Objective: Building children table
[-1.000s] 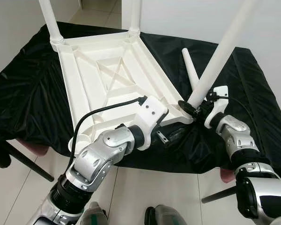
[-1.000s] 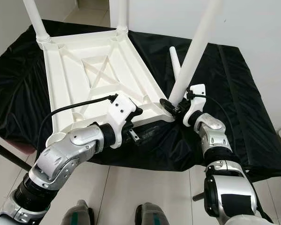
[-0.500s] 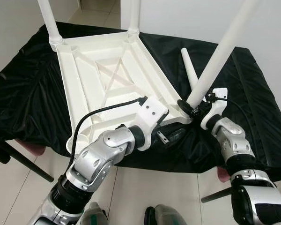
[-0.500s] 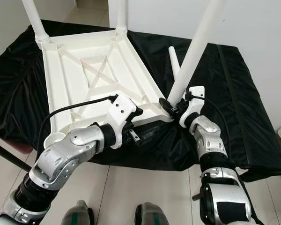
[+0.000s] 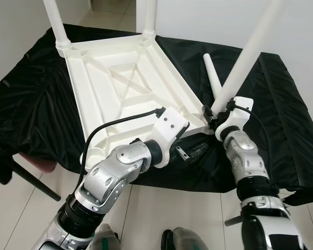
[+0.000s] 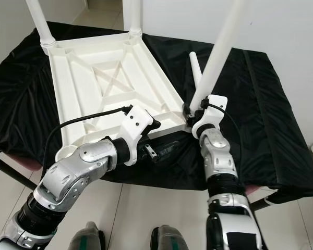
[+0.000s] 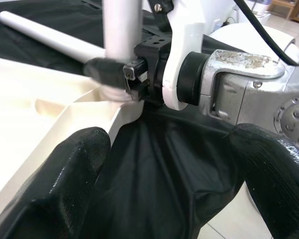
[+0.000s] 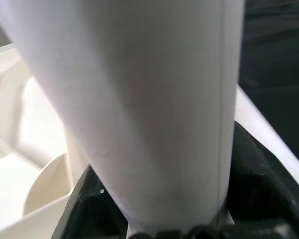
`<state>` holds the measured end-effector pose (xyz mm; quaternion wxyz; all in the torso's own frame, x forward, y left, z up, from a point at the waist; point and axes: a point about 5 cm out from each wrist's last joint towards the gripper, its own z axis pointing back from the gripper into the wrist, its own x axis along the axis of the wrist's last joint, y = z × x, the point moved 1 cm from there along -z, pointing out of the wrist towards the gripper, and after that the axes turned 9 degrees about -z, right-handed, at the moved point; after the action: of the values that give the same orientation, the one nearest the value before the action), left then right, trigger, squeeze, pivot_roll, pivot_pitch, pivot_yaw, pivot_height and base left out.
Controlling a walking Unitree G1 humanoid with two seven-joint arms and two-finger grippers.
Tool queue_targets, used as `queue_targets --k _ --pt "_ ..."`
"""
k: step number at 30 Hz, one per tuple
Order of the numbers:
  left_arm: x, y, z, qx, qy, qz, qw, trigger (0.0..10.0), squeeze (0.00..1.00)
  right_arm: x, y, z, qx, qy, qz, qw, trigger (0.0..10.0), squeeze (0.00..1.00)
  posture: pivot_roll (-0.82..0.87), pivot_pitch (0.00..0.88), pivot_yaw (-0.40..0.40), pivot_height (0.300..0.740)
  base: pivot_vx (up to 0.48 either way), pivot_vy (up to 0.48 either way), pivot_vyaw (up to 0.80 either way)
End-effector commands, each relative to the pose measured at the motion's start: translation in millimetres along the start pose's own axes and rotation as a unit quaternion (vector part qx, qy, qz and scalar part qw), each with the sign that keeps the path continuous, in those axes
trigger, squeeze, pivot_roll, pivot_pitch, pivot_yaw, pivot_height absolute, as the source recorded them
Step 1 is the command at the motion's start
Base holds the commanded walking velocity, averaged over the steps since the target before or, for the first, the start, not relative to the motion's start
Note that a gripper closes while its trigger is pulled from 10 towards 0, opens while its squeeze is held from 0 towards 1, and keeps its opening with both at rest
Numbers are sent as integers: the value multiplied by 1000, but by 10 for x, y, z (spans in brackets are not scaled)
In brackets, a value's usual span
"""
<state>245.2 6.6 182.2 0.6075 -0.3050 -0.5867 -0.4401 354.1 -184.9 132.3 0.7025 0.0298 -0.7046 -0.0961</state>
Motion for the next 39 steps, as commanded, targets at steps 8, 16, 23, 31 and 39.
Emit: queue_targets --k 8,16,23,31,39 --pt "-16 -37 -9 -26 0 0 1000 10000 0 -20 -47 140 -172 -23 7 985 10000 0 -44 0 -42 740 0 0 0" --pt "-14 -38 -6 -25 1 0 1000 10000 0 -34 105 152 -157 -21 8 987 10000 0 -39 0 -45 740 0 0 0" --pt "-16 -52 -7 -25 0 3 1000 10000 0 -29 88 164 -139 -23 2 990 10000 1000 -44 5 -48 740 0 0 0" --pt "-12 -69 -18 -24 -1 7 1000 10000 0 13 139 187 -70 -26 -19 997 10000 1000 -50 20 -54 740 0 0 0" --pt "-13 -50 -11 -20 -1 7 1000 10000 0 -2 86 95 119 26 1 993 10000 0 -54 30 -40 740 0 0 0"
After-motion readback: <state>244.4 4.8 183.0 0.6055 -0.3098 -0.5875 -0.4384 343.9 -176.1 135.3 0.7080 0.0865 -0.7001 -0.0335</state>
